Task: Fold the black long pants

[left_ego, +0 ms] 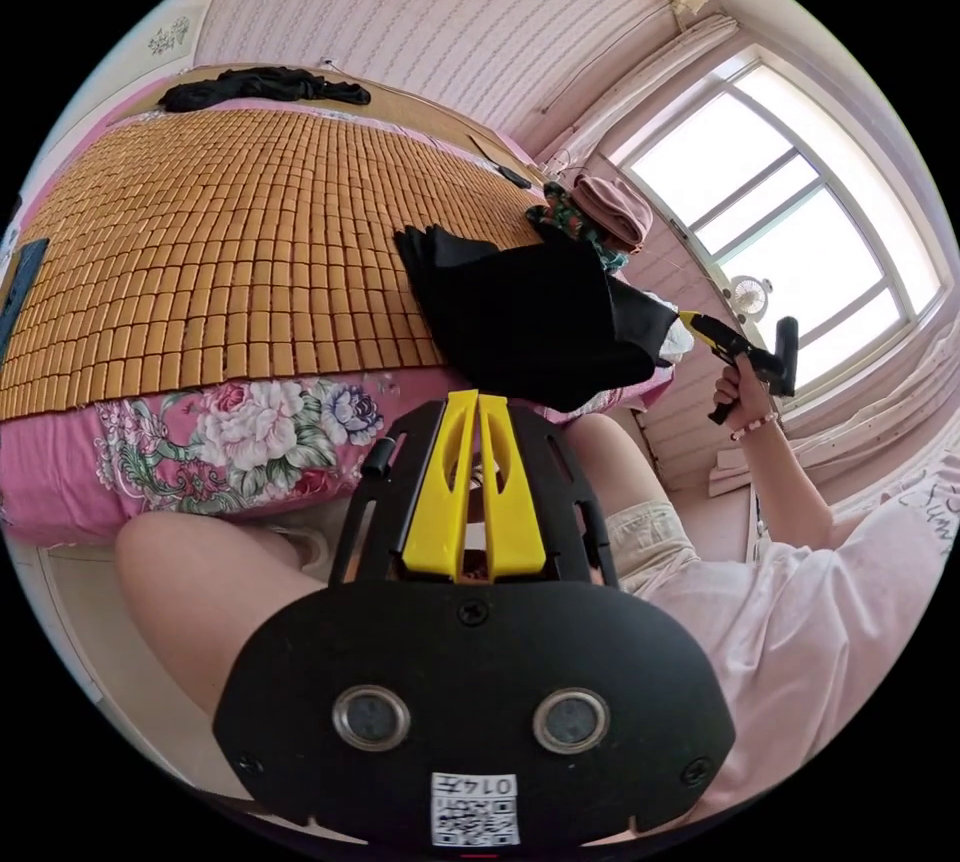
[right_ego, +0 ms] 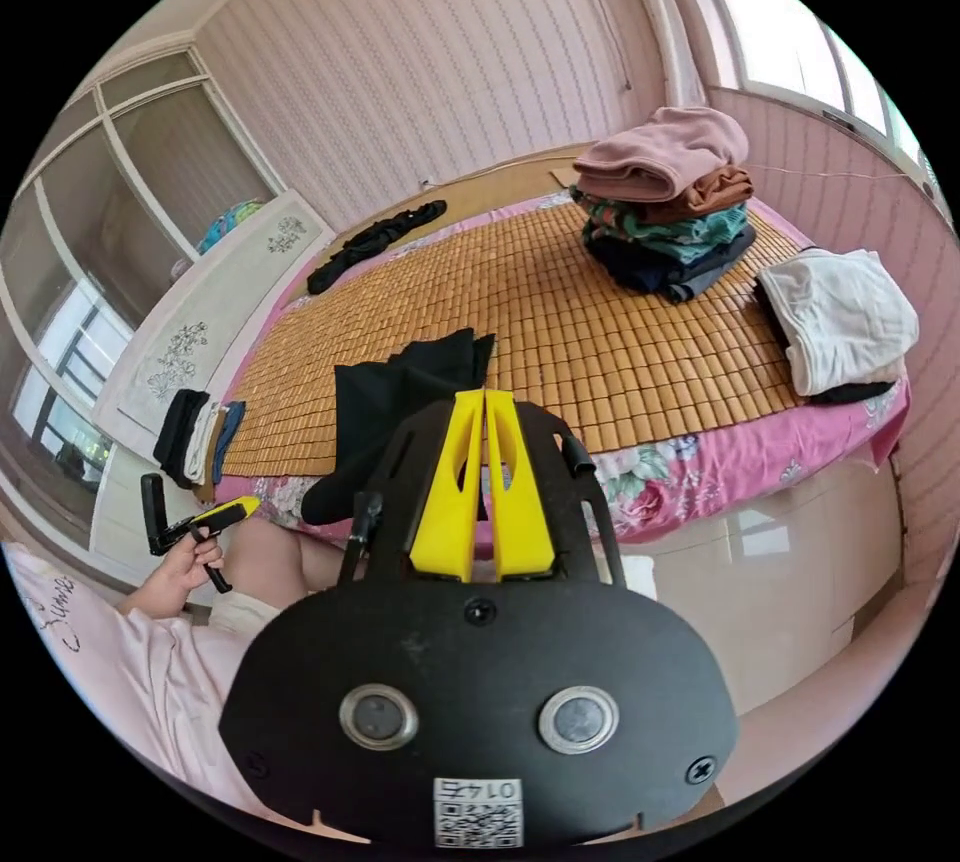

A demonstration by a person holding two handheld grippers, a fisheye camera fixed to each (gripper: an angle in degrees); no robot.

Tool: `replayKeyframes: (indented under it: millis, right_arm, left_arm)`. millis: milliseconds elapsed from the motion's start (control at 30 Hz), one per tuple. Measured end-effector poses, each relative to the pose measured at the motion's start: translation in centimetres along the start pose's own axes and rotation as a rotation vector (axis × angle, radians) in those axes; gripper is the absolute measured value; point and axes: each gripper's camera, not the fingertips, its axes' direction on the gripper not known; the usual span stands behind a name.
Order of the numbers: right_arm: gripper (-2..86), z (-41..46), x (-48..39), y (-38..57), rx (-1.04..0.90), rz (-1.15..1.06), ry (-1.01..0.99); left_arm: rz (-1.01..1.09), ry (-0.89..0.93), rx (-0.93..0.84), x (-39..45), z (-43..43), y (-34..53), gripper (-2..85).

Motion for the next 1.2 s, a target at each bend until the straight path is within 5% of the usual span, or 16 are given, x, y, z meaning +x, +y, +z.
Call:
replayKeyframes:
  millis: [133, 467, 600, 867, 1100, 1200]
  right_arm:
    - [7.4, 2.2, 2.1, -2.6, -0.097, 0.038, 0.095]
    - [14.2, 22.8, -13.5, -7.9, -0.505, -0.439, 0.036]
    - [6.9, 28.6, -12.9, -7.6, -0.696, -0.443, 0.047]
    - [0.6, 13.9, -0.8, -7.1, -0.347, -0.103, -0.176]
    - [0.8, 9.2, 6.6, -1.3, -0.329, 0.176, -0.315]
    - [0.8, 8.7, 7.2, 0.6, -0.330, 0.225, -0.380]
  left_arm:
    - [-0.013, -0.007, -0.007, -1.1, 1.0, -2.0, 4.0]
    - [0.060, -0.037, -0.076, 0.9, 7.9, -12.8, 6.3]
    - [0.129, -0.082, -0.121, 2.7, 10.3, -16.5, 6.3]
    - [0.161, -0.073, -0.104, 5.2, 13.1, -21.0, 9.1]
    - [0.477, 0.279, -0.161, 17.8, 15.8, -20.7, 14.4]
    - [0.559, 0.149, -0.236, 21.9, 17.7, -19.0, 10.3]
